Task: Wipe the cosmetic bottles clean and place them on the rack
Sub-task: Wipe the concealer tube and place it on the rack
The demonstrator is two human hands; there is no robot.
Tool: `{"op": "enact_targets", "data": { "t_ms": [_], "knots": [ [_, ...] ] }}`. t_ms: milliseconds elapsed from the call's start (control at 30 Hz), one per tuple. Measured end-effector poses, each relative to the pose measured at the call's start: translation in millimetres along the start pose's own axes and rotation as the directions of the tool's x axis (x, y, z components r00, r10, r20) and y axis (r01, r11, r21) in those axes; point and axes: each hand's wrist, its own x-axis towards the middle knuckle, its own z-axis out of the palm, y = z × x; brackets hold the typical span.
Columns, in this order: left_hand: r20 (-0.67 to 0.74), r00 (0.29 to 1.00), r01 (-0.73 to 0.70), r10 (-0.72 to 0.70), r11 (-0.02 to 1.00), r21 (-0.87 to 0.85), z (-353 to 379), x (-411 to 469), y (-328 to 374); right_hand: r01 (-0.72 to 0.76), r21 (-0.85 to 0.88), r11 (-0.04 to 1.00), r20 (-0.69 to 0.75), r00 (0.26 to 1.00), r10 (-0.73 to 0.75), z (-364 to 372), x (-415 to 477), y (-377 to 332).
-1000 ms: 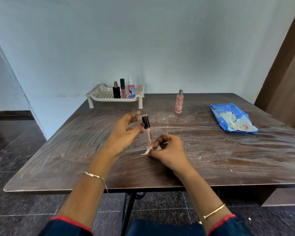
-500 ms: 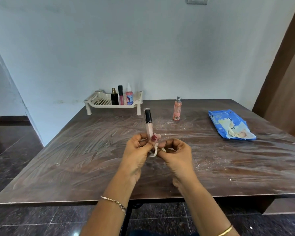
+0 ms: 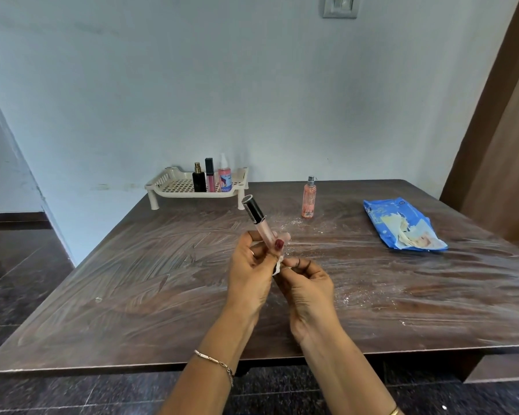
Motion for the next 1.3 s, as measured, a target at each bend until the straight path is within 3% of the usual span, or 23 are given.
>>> {"op": "enact_targets", "data": {
  "t_ms": [267, 433, 533, 600, 667, 700, 767, 833, 867, 900, 1067, 1167, 1300],
  "knots": [
    [0.024, 0.999, -0.052, 0.049, 0.986, 0.157, -7, 4, 3, -0.031, 0.041, 0.999, 0.006, 1.000, 0.031, -1, -2, -1],
    [-0.035, 0.996, -0.066, 0.078, 0.964, 0.257, -11, 3, 4, -0.053, 0.081, 0.995, 0.003, 0.999, 0.053, -2, -4, -4],
    [-0.079, 0.991, -0.077, 0.108, 0.944, 0.322, -19, 0, 8, 0.082, 0.124, 0.989, -0.048, 0.996, -0.076, -6, 1, -17],
    [-0.064, 0.992, -0.078, 0.112, 0.917, 0.391, -23, -3, 10, 0.267, 0.001, 0.964, -0.026, 0.963, -0.267, -5, 5, -30],
    [-0.026, 0.994, -0.081, 0.105, 0.883, 0.462, -22, -4, 10, 0.453, -0.242, 0.858, 0.064, 0.890, -0.452, -1, 8, -39],
    [-0.004, 0.995, -0.088, 0.105, 0.857, 0.508, -20, -5, 9, 0.549, -0.353, 0.758, 0.125, 0.830, -0.543, 2, 8, -42],
    [0.045, 0.992, -0.120, 0.117, 0.783, 0.611, -14, -8, 7, 0.738, -0.518, 0.432, 0.325, 0.637, -0.699, 4, 9, -41],
    [0.101, 0.982, -0.183, 0.161, 0.660, 0.728, -9, -10, 4, 0.816, -0.578, -0.012, 0.600, 0.415, -0.685, 2, 10, -35],
    [0.128, 0.975, -0.213, 0.183, 0.591, 0.778, -9, -11, 2, 0.801, -0.570, -0.183, 0.697, 0.354, -0.624, 1, 9, -30],
    [0.148, 0.970, -0.230, 0.192, 0.543, 0.808, -9, -11, 0, 0.782, -0.557, -0.281, 0.757, 0.338, -0.559, -1, 7, -24],
    [0.196, 0.952, -0.287, 0.236, 0.462, 0.839, -15, -17, -4, 0.751, -0.494, -0.437, 0.863, 0.362, -0.354, -12, 3, -17],
    [0.239, 0.919, -0.350, 0.312, 0.372, 0.860, -15, -21, -2, 0.679, -0.555, -0.480, 0.823, 0.367, -0.433, -17, 14, -32],
    [0.323, 0.873, -0.414, 0.365, 0.206, 0.886, -14, -21, 0, 0.610, -0.647, -0.458, 0.743, 0.372, -0.556, -18, 25, -45]
  ]
}}
